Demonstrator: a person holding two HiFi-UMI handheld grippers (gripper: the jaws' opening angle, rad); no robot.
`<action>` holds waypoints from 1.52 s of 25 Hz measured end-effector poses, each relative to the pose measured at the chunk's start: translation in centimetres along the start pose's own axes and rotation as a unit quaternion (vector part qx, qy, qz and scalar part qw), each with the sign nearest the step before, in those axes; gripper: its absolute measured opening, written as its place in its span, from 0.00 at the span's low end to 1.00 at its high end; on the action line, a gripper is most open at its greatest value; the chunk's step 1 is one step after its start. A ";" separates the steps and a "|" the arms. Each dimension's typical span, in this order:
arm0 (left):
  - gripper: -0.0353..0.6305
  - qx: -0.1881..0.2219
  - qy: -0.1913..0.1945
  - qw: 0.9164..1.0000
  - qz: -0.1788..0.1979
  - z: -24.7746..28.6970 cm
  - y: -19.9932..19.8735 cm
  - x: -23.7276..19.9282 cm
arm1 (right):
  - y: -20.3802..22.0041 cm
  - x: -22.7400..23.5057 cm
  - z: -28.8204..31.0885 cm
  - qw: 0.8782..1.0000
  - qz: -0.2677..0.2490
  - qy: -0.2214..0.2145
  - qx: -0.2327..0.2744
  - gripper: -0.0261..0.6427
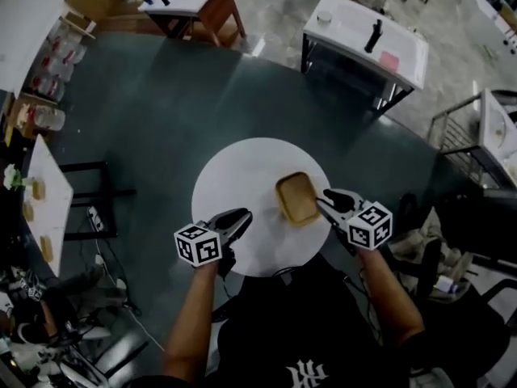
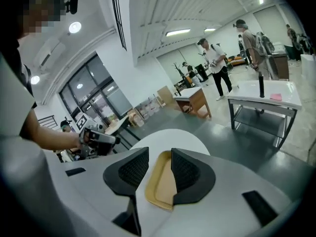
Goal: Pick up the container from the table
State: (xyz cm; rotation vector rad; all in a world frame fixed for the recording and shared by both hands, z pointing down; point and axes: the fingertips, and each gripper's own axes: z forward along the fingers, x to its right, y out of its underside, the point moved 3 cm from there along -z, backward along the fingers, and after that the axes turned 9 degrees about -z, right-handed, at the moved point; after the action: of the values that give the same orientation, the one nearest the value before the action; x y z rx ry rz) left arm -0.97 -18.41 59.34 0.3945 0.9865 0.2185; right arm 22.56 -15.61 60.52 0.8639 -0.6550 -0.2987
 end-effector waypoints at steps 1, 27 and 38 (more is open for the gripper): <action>0.16 0.004 -0.006 1.000 -0.012 0.3 0.3 -0.4 | 0.5 0.5 0.6 1.000 -0.004 -0.002 -0.012 0.25; 0.22 0.003 -0.068 0.983 -0.171 10.9 7.7 -5.5 | 8.7 4.5 6.9 0.988 0.035 -0.022 -0.152 0.25; 0.22 -0.005 -0.048 0.983 -0.179 12.5 8.5 -4.7 | 10.1 4.3 6.9 0.987 0.053 -0.012 -0.154 0.21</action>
State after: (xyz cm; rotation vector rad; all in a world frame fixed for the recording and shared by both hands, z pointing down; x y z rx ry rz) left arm 7.05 -15.11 72.61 0.2100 0.9435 -0.1196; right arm 21.28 -15.56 73.39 0.5288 -0.6548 -0.3049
